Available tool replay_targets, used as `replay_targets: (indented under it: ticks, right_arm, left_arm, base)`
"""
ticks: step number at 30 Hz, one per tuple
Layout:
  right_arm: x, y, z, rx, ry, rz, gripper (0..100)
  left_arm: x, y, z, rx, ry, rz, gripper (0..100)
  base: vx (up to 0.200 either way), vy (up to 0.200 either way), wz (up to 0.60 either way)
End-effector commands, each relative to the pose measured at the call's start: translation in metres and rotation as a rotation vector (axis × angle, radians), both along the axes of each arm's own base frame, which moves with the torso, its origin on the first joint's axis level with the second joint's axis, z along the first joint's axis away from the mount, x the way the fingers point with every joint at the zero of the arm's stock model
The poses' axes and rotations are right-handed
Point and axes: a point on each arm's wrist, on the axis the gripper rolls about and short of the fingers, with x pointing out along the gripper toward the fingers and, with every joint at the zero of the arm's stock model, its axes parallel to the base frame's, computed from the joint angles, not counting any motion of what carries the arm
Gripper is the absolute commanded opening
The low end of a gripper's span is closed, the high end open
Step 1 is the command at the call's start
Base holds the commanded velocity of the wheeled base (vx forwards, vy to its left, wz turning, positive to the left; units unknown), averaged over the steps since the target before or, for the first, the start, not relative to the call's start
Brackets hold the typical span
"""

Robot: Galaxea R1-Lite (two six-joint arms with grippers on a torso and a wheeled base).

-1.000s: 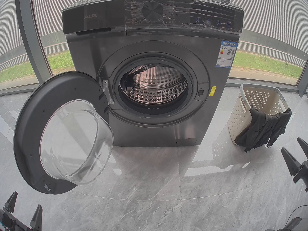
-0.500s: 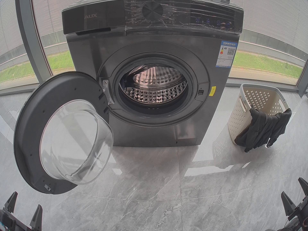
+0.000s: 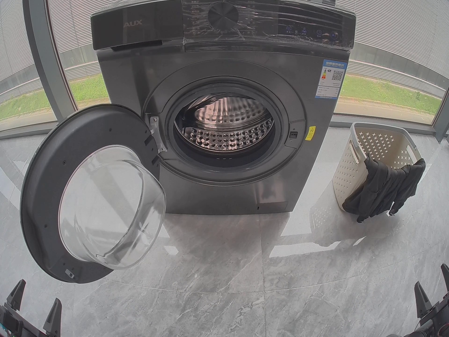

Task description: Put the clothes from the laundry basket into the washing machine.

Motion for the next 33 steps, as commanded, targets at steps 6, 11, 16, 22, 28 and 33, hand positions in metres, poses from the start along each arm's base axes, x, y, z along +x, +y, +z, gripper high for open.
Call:
replay_targets:
  ticks: [6,11,16,22,28,33]
  right_arm:
    - [-0.0001,0.0002,-0.0052,-0.005,-0.002,0.003,100]
    - [-0.0001,0.0002,-0.0052,-0.005,-0.002,0.005,100]
    - [-0.0001,0.0002,-0.0052,-0.007,-0.002,0.005,100]
    - [-0.0001,0.0002,-0.0052,-0.005,-0.002,0.003,100]
    - [-0.0001,0.0002,-0.0052,-0.005,-0.002,0.003,100]
    - [-0.0001,0.0002,-0.0052,-0.005,-0.002,0.003,100]
  left_arm:
    - [0.0,0.0,-0.0048,-0.001,0.001,-0.001,100]
    - [0.0001,0.0,-0.0054,-0.003,0.005,-0.001,100]
    - [0.0001,0.0,-0.0054,-0.006,0.005,-0.001,100]
    - [0.0001,0.0001,-0.0054,-0.009,0.005,0.003,100]
    - [0.0,0.0001,-0.005,-0.01,0.003,0.003,100]
    - [0.0001,0.0001,-0.0054,-0.01,0.005,0.005,100]
  base:
    - [0.0,-0.2,0.0]
    - [0.0,-0.2,0.0]
    - [0.0,-0.16,0.0]
    - [0.033,0.0,0.0]
    - [0.2,0.0,0.0]
    - [0.2,0.0,0.0]
